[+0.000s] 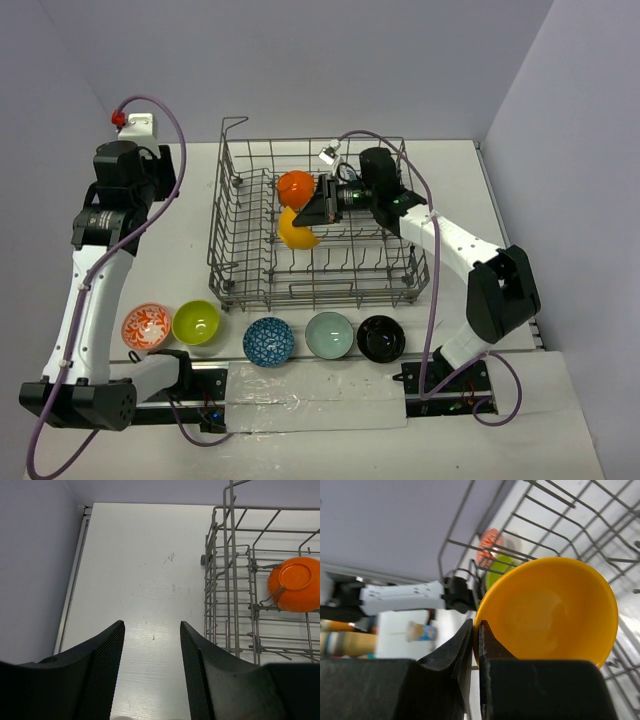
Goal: Load the bowls into the dish rack
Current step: Insert the bowl into the dish rack, then move the bowl from the dish rack.
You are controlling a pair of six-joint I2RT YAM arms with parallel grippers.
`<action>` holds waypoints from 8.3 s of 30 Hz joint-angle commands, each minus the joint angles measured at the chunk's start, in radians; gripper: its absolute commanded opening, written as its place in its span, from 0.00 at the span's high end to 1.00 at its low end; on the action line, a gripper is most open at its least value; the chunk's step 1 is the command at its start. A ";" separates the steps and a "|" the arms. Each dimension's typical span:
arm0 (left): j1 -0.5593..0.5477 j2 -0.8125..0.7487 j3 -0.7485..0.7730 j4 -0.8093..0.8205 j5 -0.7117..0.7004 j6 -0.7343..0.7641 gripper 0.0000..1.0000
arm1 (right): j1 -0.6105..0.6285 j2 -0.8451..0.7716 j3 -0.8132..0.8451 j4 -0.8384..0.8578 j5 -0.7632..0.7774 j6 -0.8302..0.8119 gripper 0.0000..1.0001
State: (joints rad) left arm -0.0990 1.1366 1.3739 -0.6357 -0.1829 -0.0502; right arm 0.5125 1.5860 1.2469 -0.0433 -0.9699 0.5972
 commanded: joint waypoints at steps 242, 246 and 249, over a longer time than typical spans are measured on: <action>0.016 0.000 -0.142 0.083 0.344 0.013 0.47 | -0.440 -0.324 -0.182 -0.319 0.861 -0.743 0.51; 0.010 0.008 -0.127 0.074 0.362 0.009 0.48 | -0.447 -0.307 -0.181 -0.328 0.847 -0.740 0.51; 0.001 0.015 -0.119 0.068 0.373 0.013 0.48 | -0.450 -0.296 -0.181 -0.329 0.858 -0.741 0.51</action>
State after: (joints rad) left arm -0.0868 1.1458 1.2007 -0.5667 0.1761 -0.0471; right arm 0.0731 1.2774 1.0702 -0.4046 -0.1177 -0.1322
